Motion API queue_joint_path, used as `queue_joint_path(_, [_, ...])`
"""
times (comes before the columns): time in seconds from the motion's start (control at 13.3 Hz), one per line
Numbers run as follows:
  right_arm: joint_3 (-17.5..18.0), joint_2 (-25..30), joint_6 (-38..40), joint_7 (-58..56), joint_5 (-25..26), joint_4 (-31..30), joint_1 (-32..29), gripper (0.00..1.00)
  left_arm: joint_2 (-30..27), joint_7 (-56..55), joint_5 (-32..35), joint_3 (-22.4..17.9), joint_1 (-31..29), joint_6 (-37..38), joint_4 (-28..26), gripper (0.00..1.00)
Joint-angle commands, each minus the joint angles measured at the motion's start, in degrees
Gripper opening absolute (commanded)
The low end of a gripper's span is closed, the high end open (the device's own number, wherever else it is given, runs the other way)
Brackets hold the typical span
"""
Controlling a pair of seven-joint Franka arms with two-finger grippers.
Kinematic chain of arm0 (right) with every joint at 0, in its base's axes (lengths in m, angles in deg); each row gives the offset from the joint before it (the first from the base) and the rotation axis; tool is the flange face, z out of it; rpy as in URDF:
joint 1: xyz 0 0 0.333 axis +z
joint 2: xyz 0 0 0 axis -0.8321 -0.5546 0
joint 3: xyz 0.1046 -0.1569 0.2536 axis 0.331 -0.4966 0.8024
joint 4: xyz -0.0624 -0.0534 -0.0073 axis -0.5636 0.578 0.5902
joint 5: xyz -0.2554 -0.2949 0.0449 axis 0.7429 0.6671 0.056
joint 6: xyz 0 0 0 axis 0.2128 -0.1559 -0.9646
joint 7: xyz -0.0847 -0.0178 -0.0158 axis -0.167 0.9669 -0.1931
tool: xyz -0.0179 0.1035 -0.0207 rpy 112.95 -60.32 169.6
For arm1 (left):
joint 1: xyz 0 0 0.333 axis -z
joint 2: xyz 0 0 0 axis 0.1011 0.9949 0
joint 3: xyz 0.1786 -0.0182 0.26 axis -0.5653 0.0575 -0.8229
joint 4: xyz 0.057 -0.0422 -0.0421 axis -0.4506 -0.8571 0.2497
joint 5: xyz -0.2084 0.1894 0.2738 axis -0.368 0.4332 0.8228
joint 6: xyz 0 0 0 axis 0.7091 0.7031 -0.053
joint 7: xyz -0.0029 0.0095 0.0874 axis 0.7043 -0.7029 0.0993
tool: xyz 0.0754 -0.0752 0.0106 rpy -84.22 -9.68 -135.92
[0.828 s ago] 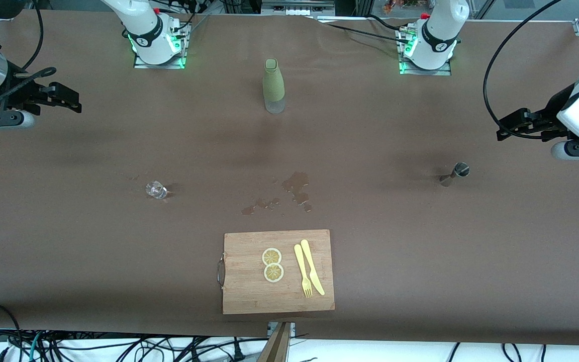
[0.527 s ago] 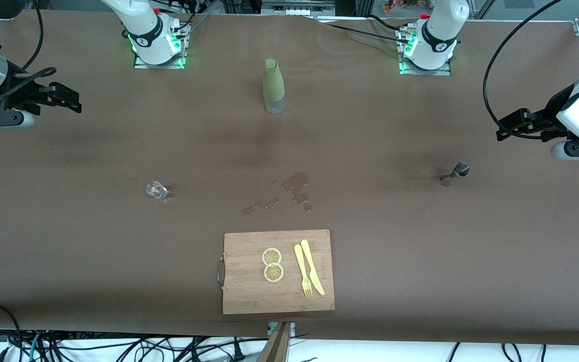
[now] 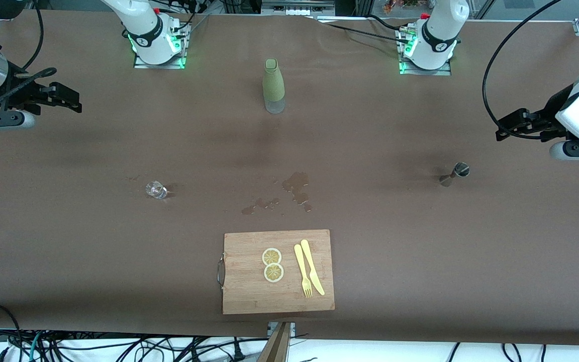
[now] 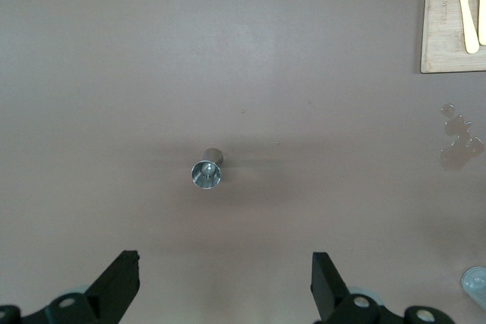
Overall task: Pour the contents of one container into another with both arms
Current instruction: 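Move both grippers from rest toward the glass cup and steel jigger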
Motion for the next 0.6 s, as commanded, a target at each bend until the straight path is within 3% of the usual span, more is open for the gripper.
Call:
queue_joint_path(0.0, [0.0, -1.3, 0.8, -0.2, 0.1, 2.2, -0.1, 1.0, -0.4, 0.1, -0.9, 0.2, -0.3, -0.6, -0.4, 1.0])
queue_joint_path(0.53, [-0.6, -3.0, 0.7, -1.5, 0.0, 2.3, -0.4, 1.0, -0.3, 0.3, -0.8, 0.1, -0.3, -0.5, -0.4, 1.0])
